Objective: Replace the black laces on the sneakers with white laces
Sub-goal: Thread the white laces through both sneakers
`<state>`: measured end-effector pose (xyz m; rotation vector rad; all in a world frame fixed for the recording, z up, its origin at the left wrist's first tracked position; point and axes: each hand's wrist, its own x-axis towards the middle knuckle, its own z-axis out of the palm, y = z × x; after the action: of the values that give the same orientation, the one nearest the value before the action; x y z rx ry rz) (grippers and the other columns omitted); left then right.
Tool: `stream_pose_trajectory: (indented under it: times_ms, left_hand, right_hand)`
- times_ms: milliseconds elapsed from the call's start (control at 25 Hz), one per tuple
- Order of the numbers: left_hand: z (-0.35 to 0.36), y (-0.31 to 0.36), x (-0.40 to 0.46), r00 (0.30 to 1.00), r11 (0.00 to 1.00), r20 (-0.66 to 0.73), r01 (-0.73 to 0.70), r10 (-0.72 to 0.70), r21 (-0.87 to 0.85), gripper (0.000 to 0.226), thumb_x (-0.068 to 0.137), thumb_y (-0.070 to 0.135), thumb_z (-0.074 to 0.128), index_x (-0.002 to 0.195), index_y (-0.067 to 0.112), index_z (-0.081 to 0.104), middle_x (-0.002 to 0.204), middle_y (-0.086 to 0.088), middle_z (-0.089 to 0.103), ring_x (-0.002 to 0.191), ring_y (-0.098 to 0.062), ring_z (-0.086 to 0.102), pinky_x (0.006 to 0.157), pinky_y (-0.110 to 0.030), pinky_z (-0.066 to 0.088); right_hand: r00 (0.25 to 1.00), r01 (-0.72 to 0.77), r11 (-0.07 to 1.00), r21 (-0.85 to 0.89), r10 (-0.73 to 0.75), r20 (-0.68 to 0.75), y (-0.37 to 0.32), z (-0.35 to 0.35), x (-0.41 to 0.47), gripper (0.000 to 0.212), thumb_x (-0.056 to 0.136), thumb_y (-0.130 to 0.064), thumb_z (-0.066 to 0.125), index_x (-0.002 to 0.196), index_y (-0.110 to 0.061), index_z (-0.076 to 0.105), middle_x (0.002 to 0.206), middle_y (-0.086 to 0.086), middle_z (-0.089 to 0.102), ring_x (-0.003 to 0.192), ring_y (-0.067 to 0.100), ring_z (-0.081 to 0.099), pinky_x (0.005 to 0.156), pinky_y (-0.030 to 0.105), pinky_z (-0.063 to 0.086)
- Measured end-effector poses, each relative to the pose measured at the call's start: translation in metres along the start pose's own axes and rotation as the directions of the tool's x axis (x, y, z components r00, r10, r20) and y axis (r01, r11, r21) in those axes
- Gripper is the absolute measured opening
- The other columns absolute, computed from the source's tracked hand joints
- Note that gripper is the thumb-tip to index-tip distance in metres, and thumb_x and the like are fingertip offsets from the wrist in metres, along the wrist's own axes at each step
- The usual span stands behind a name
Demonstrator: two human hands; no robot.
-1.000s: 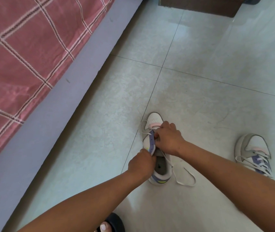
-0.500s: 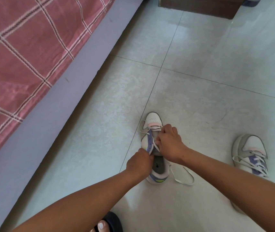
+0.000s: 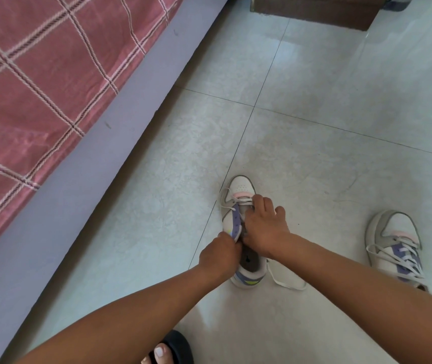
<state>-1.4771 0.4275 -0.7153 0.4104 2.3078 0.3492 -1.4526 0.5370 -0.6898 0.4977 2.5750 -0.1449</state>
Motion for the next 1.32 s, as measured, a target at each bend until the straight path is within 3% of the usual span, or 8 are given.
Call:
stream_pose_trajectory:
  times_ms: [240, 400, 480, 560, 840, 1040, 1200, 1320]
  left_hand:
    - [-0.001, 0.001, 0.0, 1.0, 1.0, 0.018, 0.002, -0.002, 0.008, 0.032, 0.099, 0.033, 0.033, 0.107, 0.006, 0.05, 0.107, -0.008, 0.062, 0.093, -0.024, 0.059, 0.069, -0.028, 0.037]
    - [-0.001, 0.001, -0.002, 1.0, 1.0, 0.01, 0.011, -0.011, -0.017, 0.032, 0.098, 0.037, 0.036, 0.102, 0.008, 0.048, 0.101, -0.007, 0.061, 0.086, -0.022, 0.057, 0.068, -0.028, 0.037]
    - [0.0, 0.001, -0.003, 1.0, 1.0, 0.006, 0.014, -0.014, -0.023, 0.034, 0.099, 0.039, 0.035, 0.105, 0.008, 0.049, 0.102, -0.007, 0.061, 0.09, -0.024, 0.06, 0.068, -0.028, 0.038]
    - [0.0, 0.002, -0.003, 1.0, 1.0, 0.005, 0.013, -0.013, -0.027, 0.035, 0.099, 0.038, 0.035, 0.108, 0.007, 0.049, 0.105, -0.007, 0.062, 0.093, -0.025, 0.06, 0.068, -0.028, 0.037]
    - [-0.001, 0.004, -0.003, 0.999, 0.999, 0.015, 0.035, -0.034, -0.031, 0.035, 0.1, 0.035, 0.034, 0.113, 0.005, 0.048, 0.111, -0.009, 0.061, 0.1, -0.026, 0.059, 0.072, -0.027, 0.038]
    - [-0.001, 0.004, -0.002, 0.999, 0.999, 0.017, 0.039, -0.038, -0.014, 0.036, 0.1, 0.036, 0.035, 0.114, 0.006, 0.048, 0.111, -0.009, 0.061, 0.1, -0.025, 0.059, 0.071, -0.027, 0.039]
    - [-0.002, 0.002, -0.001, 0.998, 0.999, 0.055, 0.028, -0.029, 0.022, 0.036, 0.098, 0.038, 0.036, 0.114, 0.008, 0.048, 0.11, -0.009, 0.061, 0.097, -0.024, 0.059, 0.07, -0.028, 0.039]
    - [-0.015, 0.003, 0.004, 0.995, 0.993, 0.096, -0.028, 0.017, 0.112, 0.047, 0.091, 0.053, 0.038, 0.113, 0.013, 0.044, 0.105, -0.005, 0.06, 0.088, -0.023, 0.056, 0.069, -0.03, 0.039]
  right_hand:
    - [0.997, 0.04, 0.935, -0.354, -0.061, -0.05, -0.012, 0.017, -0.005, 0.082, 0.092, -0.038, 0.048, 0.149, -0.006, -0.001, 0.147, 0.018, 0.009, 0.137, 0.03, 0.013, 0.108, 0.058, 0.017]
    - [0.984, 0.064, 0.977, -0.206, -0.097, -0.151, -0.006, 0.001, -0.02, 0.049, 0.085, -0.029, 0.058, 0.13, -0.013, 0.049, 0.142, 0.015, 0.03, 0.131, 0.028, 0.031, 0.107, 0.051, 0.025]
    - [0.929, 0.146, 0.967, -0.207, -0.206, -0.308, 0.006, -0.003, -0.035, 0.03, 0.064, -0.029, 0.075, 0.091, -0.018, 0.071, 0.111, 0.01, 0.06, 0.102, 0.025, 0.057, 0.089, 0.043, 0.046]
    - [0.86, 0.295, 0.931, -0.215, -0.357, -0.366, 0.021, 0.001, -0.052, 0.015, 0.053, -0.023, 0.076, 0.064, -0.019, 0.067, 0.076, 0.004, 0.062, 0.069, 0.023, 0.059, 0.065, 0.034, 0.05]
    - [0.724, 0.685, 0.698, -0.21, -0.683, 0.096, 0.081, 0.05, -0.114, 0.025, 0.064, -0.047, 0.064, 0.054, -0.028, 0.054, 0.05, -0.011, 0.051, 0.048, 0.006, 0.051, 0.043, 0.016, 0.038]
    - [0.675, 0.693, 0.718, -0.065, -0.614, 0.41, 0.09, 0.061, -0.107, 0.035, 0.099, -0.033, 0.026, 0.1, -0.012, 0.054, 0.101, 0.011, 0.06, 0.098, 0.031, 0.053, 0.08, 0.04, 0.039]
    - [0.824, 0.523, 0.85, -0.063, -0.485, 0.294, 0.084, 0.049, -0.083, 0.04, 0.099, -0.044, 0.026, 0.108, -0.017, 0.054, 0.111, 0.008, 0.057, 0.106, 0.027, 0.051, 0.087, 0.037, 0.039]
    - [0.967, 0.252, 0.929, 0.271, -0.249, -0.044, 0.075, 0.024, -0.035, 0.028, 0.099, -0.037, 0.035, 0.109, -0.019, 0.053, 0.106, 0.003, 0.057, 0.099, 0.022, 0.053, 0.082, 0.033, 0.043]
